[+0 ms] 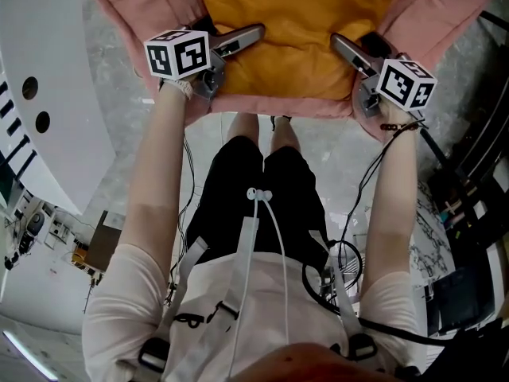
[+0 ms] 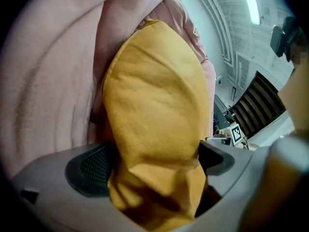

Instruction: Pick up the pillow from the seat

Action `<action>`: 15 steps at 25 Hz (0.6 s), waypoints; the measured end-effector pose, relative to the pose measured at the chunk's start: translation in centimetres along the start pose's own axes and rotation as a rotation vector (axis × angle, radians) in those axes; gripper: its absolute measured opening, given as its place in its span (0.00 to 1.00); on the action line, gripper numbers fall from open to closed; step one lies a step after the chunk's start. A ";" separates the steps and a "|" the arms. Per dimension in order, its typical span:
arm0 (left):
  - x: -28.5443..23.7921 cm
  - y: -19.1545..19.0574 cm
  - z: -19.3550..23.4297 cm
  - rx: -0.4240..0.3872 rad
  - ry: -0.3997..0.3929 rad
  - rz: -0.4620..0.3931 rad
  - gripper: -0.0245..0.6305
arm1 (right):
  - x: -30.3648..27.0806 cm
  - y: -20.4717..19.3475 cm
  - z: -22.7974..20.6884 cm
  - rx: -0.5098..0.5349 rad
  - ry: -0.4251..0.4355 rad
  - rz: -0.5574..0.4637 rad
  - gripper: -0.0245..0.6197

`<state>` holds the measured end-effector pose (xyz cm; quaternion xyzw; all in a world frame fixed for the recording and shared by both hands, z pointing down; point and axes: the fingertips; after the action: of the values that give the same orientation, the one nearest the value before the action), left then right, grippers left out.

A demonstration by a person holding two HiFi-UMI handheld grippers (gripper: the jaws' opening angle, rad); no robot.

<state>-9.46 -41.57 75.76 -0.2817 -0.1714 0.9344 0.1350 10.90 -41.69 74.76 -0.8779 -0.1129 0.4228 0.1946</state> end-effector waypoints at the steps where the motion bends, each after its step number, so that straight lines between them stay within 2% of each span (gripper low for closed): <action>1: -0.2 0.0 0.1 0.002 -0.003 0.000 0.87 | -0.2 0.0 -0.1 0.003 0.005 0.012 0.70; 7: -1.0 -0.1 1.0 0.005 -0.031 0.014 0.88 | -2.3 0.0 -0.6 0.029 -0.013 0.082 0.71; 15: -2.1 -0.3 2.4 0.007 -0.032 0.010 0.88 | -4.3 0.1 -1.1 0.044 0.001 0.110 0.71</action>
<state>-9.12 -42.64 78.70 -0.2670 -0.1688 0.9400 0.1286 9.17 -43.56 78.35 -0.8783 -0.0550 0.4350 0.1905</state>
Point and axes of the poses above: the fingertips, and each gripper's own axes: x backward along the fingers, z to its left, y out of its top, and after that the axes turned 8 degrees about -y, right-handed
